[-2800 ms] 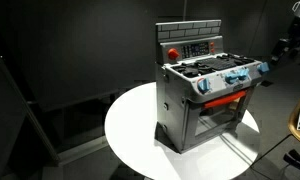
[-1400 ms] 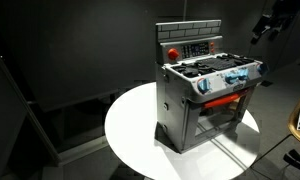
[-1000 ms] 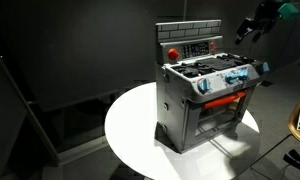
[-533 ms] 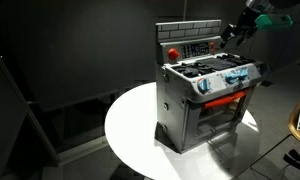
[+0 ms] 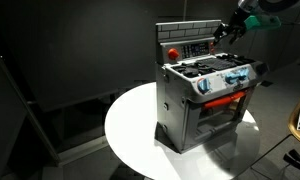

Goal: Press the top button on the right side of the stove.

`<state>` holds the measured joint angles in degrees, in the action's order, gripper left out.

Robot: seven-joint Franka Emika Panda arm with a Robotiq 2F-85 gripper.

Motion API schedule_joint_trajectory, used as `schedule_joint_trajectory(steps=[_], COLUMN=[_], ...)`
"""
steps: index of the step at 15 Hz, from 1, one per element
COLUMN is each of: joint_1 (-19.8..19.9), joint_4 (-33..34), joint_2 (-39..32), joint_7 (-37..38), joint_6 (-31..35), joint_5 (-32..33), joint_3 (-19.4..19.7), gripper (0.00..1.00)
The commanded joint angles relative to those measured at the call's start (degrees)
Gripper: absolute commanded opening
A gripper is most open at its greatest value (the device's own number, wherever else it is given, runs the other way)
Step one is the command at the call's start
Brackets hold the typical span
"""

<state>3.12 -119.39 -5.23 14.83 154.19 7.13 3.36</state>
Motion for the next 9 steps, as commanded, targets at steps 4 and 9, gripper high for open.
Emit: schedule_joint_trajectory(steps=[4, 9], joint_1=[-0.96, -1.22], joint_4=[4.16, 5.15], joint_2=[-2.81, -3.93], joint_7=[4.48, 5.83], joint_6=[-0.05, 0.05], joint_5=[3.09, 4.77], joint_3=[1.49, 2.11], gripper=[1.0, 1.0])
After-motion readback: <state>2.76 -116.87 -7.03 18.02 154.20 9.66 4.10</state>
